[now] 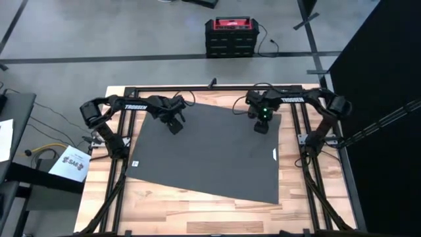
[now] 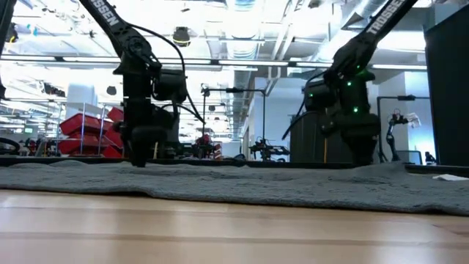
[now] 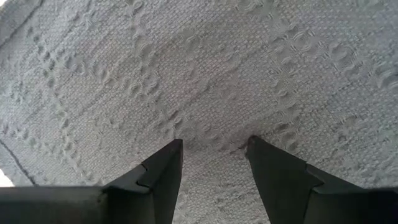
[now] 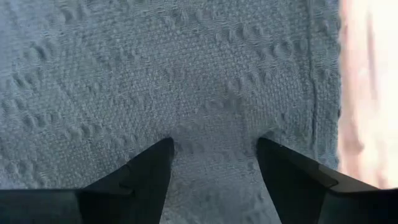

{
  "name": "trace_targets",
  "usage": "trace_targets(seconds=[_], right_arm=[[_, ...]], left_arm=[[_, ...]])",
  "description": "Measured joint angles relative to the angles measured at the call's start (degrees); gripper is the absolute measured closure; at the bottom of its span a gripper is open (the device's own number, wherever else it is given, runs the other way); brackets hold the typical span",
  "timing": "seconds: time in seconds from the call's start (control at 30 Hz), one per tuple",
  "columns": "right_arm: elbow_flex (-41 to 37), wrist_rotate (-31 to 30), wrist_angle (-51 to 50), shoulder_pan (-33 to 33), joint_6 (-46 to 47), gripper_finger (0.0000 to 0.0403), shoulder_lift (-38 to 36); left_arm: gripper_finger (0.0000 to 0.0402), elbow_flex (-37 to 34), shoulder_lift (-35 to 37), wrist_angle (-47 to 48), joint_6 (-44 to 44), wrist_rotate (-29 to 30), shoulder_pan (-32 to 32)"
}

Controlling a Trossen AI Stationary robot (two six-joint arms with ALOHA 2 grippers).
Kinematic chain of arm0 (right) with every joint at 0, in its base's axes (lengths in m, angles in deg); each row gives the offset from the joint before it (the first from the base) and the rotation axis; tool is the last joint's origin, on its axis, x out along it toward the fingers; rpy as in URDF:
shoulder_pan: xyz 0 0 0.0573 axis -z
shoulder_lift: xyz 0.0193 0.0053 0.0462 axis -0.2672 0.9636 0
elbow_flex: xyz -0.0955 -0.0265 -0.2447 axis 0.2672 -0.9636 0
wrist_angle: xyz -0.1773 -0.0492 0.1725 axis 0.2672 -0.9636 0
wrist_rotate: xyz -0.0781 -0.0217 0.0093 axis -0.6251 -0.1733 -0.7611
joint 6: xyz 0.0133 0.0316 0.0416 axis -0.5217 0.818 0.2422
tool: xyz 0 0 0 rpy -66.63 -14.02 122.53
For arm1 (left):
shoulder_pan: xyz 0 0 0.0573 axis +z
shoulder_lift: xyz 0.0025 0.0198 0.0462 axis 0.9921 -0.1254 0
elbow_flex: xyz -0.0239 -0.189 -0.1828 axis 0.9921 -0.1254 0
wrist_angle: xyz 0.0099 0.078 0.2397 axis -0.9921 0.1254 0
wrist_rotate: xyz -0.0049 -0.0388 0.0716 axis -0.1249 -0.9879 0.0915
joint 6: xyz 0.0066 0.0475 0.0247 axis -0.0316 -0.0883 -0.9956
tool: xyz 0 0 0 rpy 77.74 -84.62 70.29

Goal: Roll towel
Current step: Fold the gray towel

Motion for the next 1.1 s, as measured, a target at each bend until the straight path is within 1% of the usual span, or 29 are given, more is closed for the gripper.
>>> trace_targets(seconds=[0.13, 0.2, 0.33, 0.43, 0.53, 0.63, 0.77, 0.9, 1.0, 1.1], right_arm=[[3.80, -7.97, 3.35, 1.46, -4.09, 0.0179, 1.10], [5.61, -9.60, 4.21, 2.44, -5.21, 0.0179, 0.14], [8.90, -9.23, 2.66, 3.57, -8.95, 0.0179, -4.89], [8.57, -8.96, 1.52, 5.91, -12.18, 0.0179, -7.10], [8.86, -8.91, 2.02, 9.78, -13.93, 0.0179, -8.20], [8.43, -8.32, 1.51, 14.51, -14.54, 0.0179, -7.23], [8.20, -6.77, 2.98, 19.75, -9.44, 0.0179, -5.47], [8.18, -2.04, 3.39, 22.92, -2.96, 0.0179, -2.13], [8.18, -1.66, 5.32, 24.59, 0.04, 0.0179, 0.18], [8.18, -1.64, 7.47, 25.23, 2.89, 0.0179, 1.66]], left_arm=[[0.0228, 0.85, 1.77, 0.46, 0.27, 0.25, 0.00], [0.0228, 1.39, 2.90, 1.67, 0.44, 0.41, 0.02], [0.0228, 3.56, 5.73, 0.97, 0.31, 0.45, 0.04], [0.0228, 4.42, 6.67, 1.65, -1.74, 0.42, 0.42], [0.0228, 5.11, 7.57, 0.98, -4.11, 0.66, 2.41], [0.0228, 5.09, 7.32, 1.27, -7.75, 0.92, 5.98], [0.0228, 5.09, 6.85, 1.87, -10.45, 0.29, 11.11], [0.0228, 4.67, 6.45, 3.11, -10.24, -4.97, 16.49], [0.0228, 4.63, 6.47, 3.54, -9.14, -6.57, 19.72], [0.0228, 4.55, 6.47, 4.64, -7.95, -6.84, 21.47]])
